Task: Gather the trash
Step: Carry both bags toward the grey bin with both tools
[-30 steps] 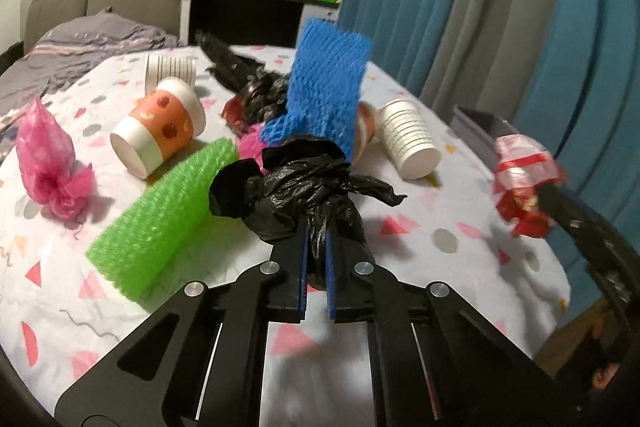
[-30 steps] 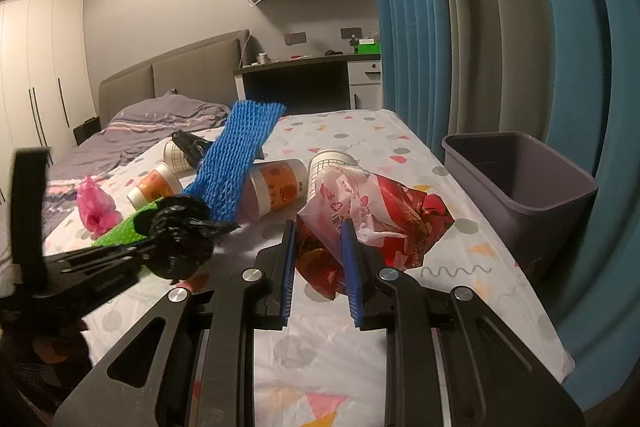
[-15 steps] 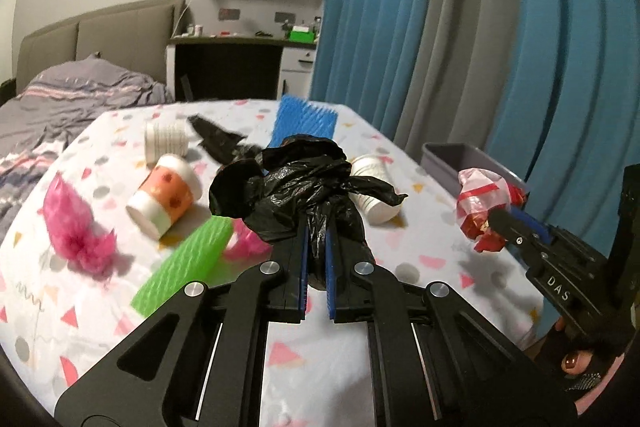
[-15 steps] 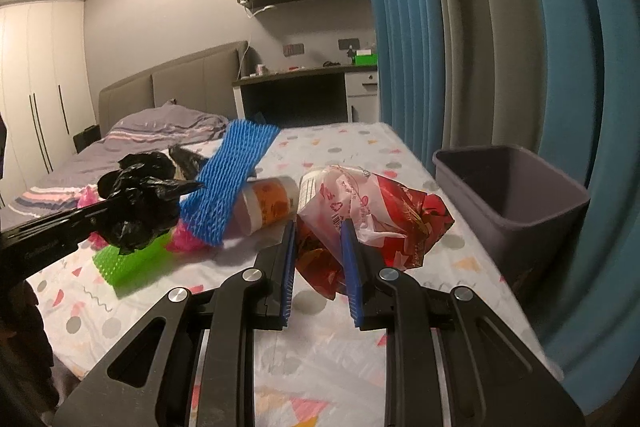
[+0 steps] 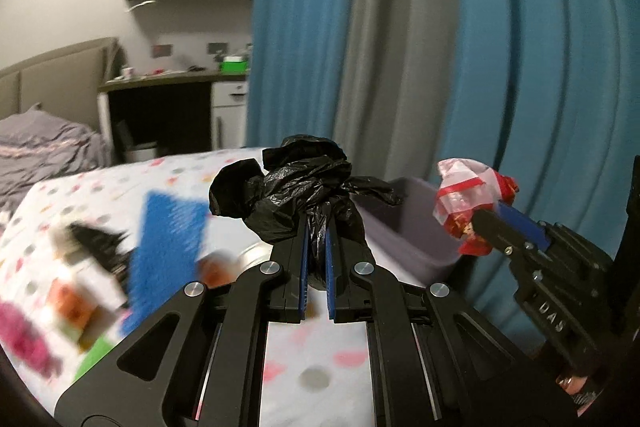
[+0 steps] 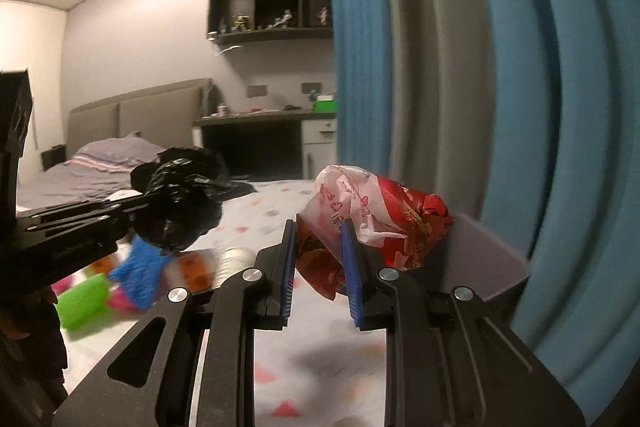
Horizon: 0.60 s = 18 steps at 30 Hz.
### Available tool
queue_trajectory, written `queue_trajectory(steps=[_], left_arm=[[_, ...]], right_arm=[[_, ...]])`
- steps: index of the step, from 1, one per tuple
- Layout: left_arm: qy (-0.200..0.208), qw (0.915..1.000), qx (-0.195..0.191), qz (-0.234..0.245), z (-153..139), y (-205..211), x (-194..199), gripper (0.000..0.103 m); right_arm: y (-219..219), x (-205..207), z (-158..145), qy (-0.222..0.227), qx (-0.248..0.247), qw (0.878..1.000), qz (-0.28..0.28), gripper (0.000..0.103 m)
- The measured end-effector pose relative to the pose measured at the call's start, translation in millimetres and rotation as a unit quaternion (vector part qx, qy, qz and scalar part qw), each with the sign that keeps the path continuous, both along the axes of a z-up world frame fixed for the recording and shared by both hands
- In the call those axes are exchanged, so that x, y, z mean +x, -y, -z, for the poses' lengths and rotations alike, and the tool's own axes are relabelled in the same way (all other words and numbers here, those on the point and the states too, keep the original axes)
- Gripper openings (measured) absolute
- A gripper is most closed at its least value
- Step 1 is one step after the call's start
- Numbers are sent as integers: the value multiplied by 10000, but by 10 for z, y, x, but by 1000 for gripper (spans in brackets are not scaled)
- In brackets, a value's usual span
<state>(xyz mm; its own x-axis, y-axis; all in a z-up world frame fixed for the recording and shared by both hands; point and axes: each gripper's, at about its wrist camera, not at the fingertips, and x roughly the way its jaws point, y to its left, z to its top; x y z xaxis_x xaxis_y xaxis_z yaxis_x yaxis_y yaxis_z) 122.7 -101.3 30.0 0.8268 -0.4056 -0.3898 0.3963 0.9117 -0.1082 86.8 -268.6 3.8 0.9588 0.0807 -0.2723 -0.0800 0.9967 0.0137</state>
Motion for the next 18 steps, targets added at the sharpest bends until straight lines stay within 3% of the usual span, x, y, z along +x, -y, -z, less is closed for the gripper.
queue_trajectory(steps=[7, 12, 18], left_arm=[[35, 9990, 37, 441, 23, 723, 561, 6], [-184, 9971, 81, 729, 169, 1151, 918, 6], [-342, 9946, 121, 971, 340, 1422, 1165, 6]], right_arm=[[455, 379, -4, -45, -56, 9990, 434, 23], [708, 595, 60, -93, -38, 9978, 655, 23], [912, 796, 187, -246, -13, 9964, 806, 23]])
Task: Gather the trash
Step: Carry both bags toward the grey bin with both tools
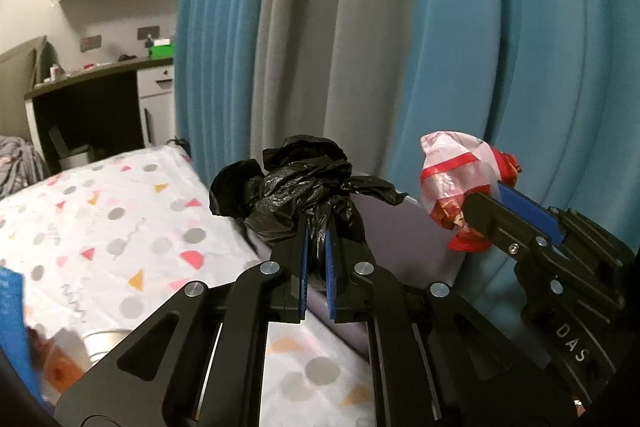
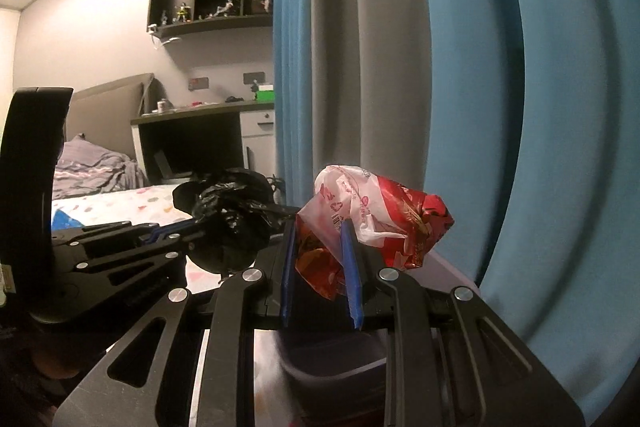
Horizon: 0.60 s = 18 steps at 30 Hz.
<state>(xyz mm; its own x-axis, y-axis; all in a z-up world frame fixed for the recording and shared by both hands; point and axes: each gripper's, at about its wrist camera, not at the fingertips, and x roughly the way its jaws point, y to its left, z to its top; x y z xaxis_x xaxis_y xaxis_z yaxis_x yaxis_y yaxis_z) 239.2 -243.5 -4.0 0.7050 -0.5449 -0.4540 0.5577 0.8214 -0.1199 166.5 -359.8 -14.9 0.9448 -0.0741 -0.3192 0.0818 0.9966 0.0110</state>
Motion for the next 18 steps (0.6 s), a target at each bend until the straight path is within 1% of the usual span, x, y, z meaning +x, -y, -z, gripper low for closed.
queue_trajectory(steps=[6, 11, 14, 18], left_arm=[[-20, 9999, 54, 162, 103, 156, 160, 6], [-134, 9997, 31, 226, 170, 254, 223, 6], [-224, 9994, 29, 251, 226, 305, 306, 7], [-432, 9986, -63, 308, 266, 368, 345, 7]], right_arm=[[99, 167, 42, -98, 37, 9999, 63, 23], [140, 167, 84, -139, 29, 9999, 93, 23], [143, 241, 69, -188, 64, 9997, 115, 23], [129, 315, 55, -231, 95, 9996, 144, 23]])
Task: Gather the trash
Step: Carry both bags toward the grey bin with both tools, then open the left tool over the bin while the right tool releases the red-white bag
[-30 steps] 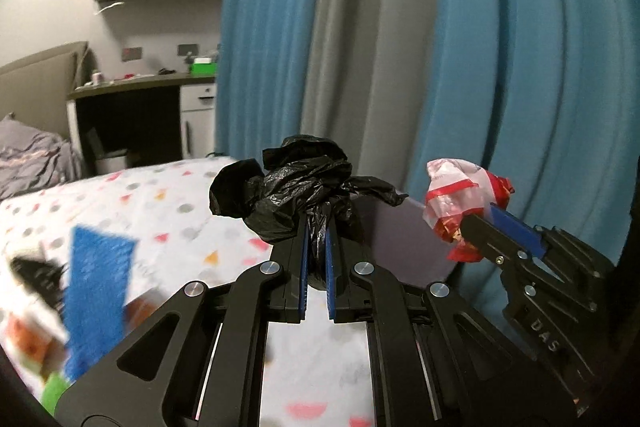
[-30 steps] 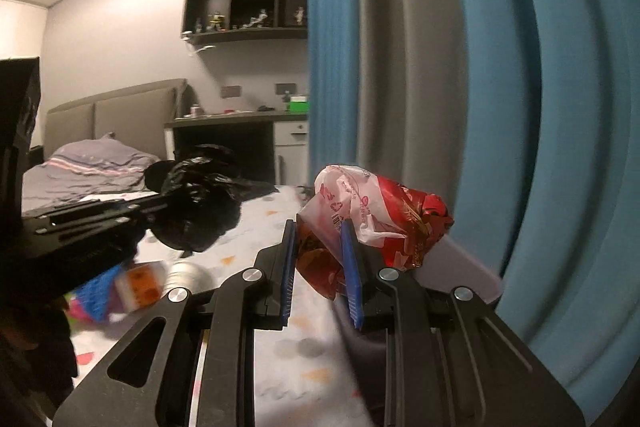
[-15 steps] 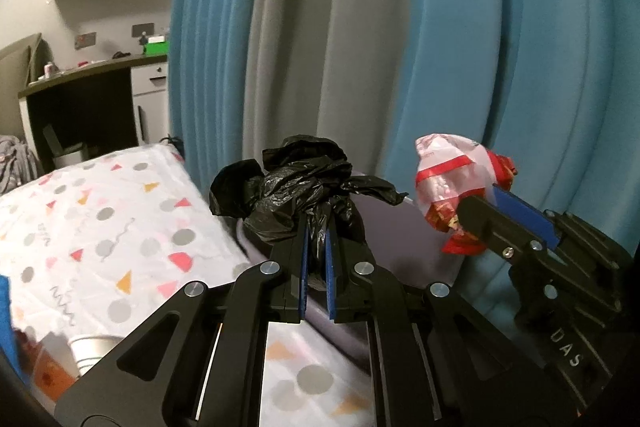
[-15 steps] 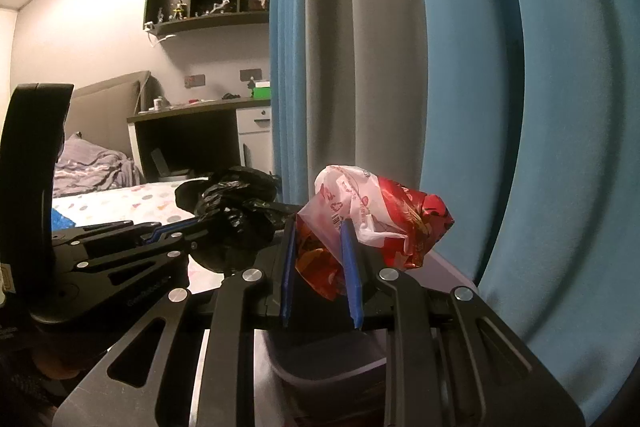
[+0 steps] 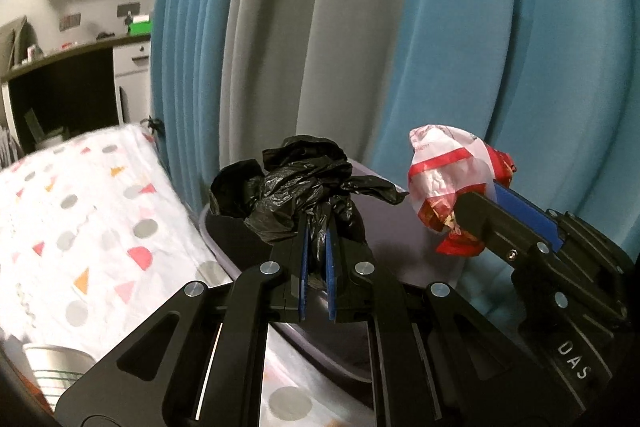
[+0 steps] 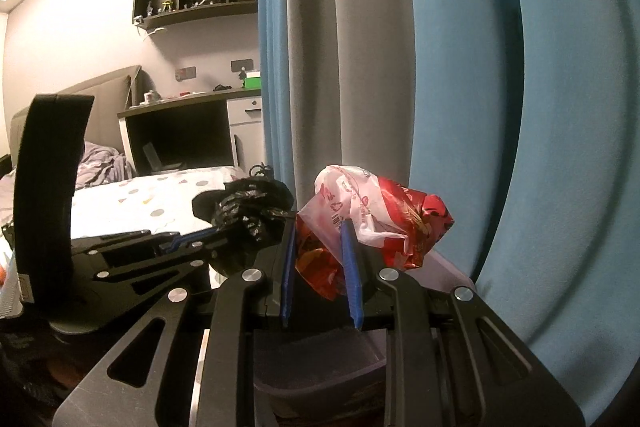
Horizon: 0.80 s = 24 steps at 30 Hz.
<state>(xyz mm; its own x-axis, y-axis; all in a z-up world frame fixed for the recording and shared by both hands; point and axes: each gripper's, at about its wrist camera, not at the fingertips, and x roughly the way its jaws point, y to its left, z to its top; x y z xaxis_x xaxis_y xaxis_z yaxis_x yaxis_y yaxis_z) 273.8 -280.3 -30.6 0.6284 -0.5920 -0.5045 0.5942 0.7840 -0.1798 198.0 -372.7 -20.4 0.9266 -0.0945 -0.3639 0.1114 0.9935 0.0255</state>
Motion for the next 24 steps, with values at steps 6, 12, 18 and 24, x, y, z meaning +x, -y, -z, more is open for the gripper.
queue_trajectory(steps=[6, 12, 18, 24], left_arm=[[-96, 9999, 12, 121, 86, 90, 13, 7], [-140, 9997, 40, 212, 141, 177, 28, 8], [-105, 9996, 84, 257, 215, 159, 51, 61], [71, 9998, 79, -186, 187, -107, -9, 86]], right_arm=[[24, 77, 19, -62, 52, 10000, 54, 23], [37, 138, 42, -108, 51, 9999, 70, 24], [76, 171, 19, -113, 144, 9998, 86, 24], [96, 237, 38, -220, 253, 9994, 91, 24]])
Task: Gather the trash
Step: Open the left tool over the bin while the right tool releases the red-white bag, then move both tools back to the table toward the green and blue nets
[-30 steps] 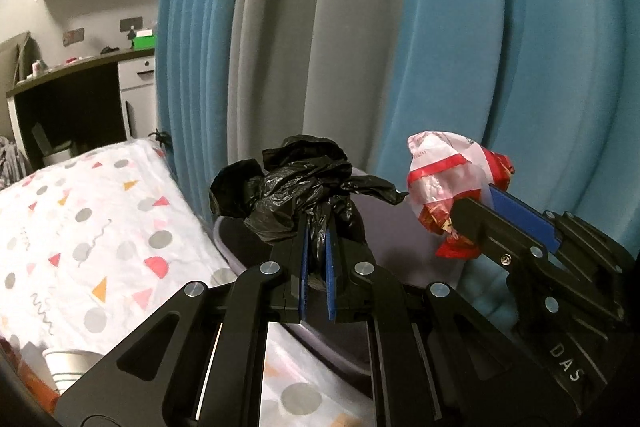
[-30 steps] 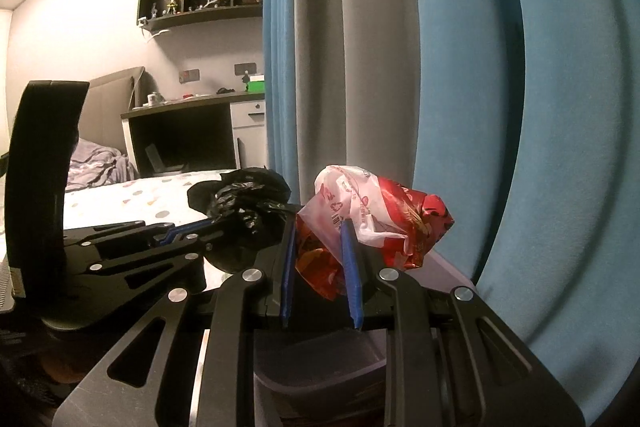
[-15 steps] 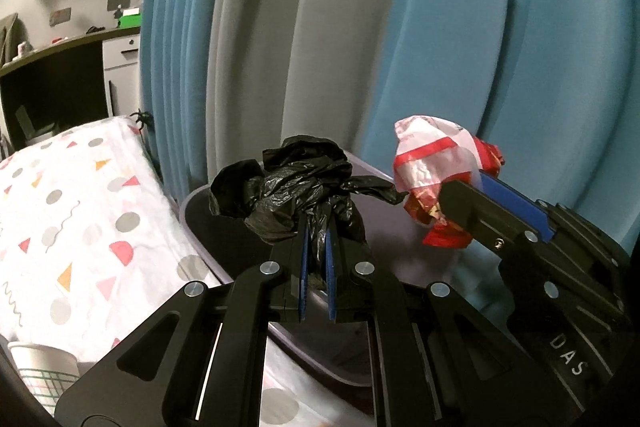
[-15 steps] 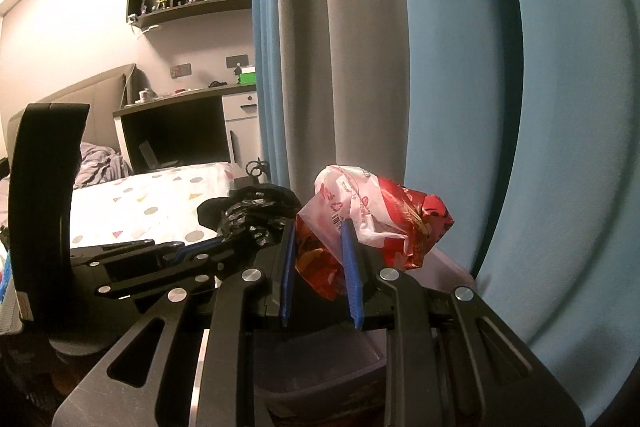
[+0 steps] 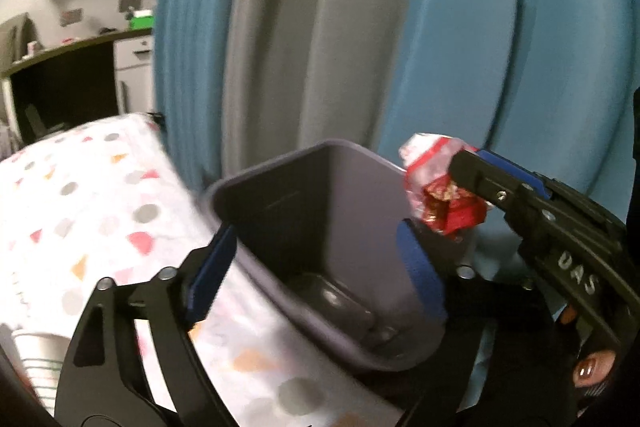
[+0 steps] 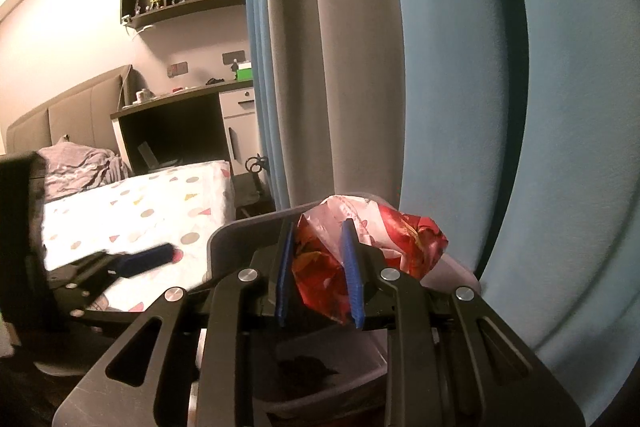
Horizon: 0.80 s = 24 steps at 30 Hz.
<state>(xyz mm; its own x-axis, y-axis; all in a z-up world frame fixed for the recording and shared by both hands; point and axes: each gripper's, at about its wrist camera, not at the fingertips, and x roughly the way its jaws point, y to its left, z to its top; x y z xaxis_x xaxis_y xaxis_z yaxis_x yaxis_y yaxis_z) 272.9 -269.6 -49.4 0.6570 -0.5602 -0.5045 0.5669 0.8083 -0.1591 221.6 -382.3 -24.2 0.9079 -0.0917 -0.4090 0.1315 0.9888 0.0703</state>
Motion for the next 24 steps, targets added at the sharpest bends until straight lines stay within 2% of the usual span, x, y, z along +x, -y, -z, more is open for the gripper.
queue_trajectory(steps=[3, 6, 9, 12, 17, 24], left_arm=[[131, 9991, 59, -397, -38, -159, -48, 93], [219, 9973, 38, -703, -114, -328, -117, 96], [342, 9950, 16, -941, -197, -481, -228, 97], [469, 9922, -11, -1154, -273, -627, -366, 97], [481, 9888, -23, -1416, -280, -896, -600, 97], [511, 9830, 73, -1760, -252, -1321, -971, 97]], right_arm=[[-2, 28, 0, -23, 32, 10000, 9, 29], [-13, 47, -41, 23, 70, 10000, 28, 41], [-52, -28, -109, 185, 157, 9997, -8, 43], [-141, -198, -218, 451, 266, 9986, -49, 54], [-365, -526, -314, 741, 80, 9971, -127, 70], [-680, -897, -310, 883, 106, 9955, -314, 78]])
